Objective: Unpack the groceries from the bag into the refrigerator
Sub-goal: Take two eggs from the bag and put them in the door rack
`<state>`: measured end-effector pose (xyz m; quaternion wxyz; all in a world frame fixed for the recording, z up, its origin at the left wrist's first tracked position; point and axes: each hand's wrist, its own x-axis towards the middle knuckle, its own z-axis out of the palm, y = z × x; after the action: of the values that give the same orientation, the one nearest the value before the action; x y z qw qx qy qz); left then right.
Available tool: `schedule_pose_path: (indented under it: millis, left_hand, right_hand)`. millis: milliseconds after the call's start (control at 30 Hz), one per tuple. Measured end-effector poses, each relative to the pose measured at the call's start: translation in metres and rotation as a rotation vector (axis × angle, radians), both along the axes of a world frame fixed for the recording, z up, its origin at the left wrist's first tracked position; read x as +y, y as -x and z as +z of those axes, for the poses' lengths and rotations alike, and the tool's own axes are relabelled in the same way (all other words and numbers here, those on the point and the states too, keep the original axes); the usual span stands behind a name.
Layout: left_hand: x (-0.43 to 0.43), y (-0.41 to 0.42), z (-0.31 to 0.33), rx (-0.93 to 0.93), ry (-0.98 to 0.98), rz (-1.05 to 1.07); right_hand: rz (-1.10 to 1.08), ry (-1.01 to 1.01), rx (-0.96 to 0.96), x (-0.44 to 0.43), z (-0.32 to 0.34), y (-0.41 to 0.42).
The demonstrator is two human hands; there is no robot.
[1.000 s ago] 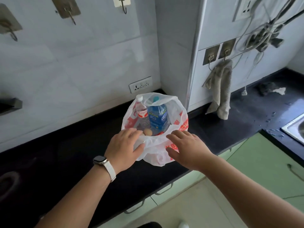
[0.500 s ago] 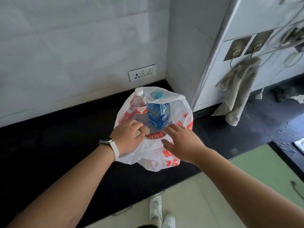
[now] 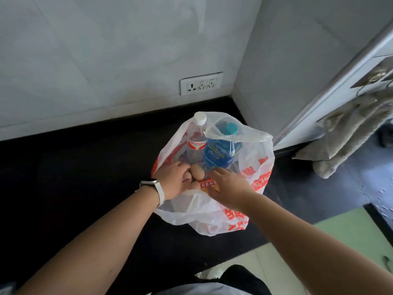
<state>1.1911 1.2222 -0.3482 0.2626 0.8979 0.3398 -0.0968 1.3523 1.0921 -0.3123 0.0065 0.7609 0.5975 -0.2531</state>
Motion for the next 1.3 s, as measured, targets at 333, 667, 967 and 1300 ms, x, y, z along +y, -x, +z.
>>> schedule_pose_path:
  millis: [333,667,967,1300]
  left_hand:
    - [0.005,0.001,-0.036,-0.029,-0.004,0.072]
    - [0.017,-0.006,-0.052,0.047,0.001,0.05]
    - [0.014,-0.006,-0.054,0.048,-0.039,0.062]
    - [-0.002,0.0,-0.037,-0.125,-0.047,0.193]
  right_hand:
    - [0.11,0.049,0.032,0.017,-0.038,0.015]
    - [0.259,0.068,-0.046,0.027,-0.056,0.025]
    - [0.288,0.138,-0.022,0.031,-0.06,0.029]
    - [-0.029,-0.012,0.166,0.02,-0.052,0.019]
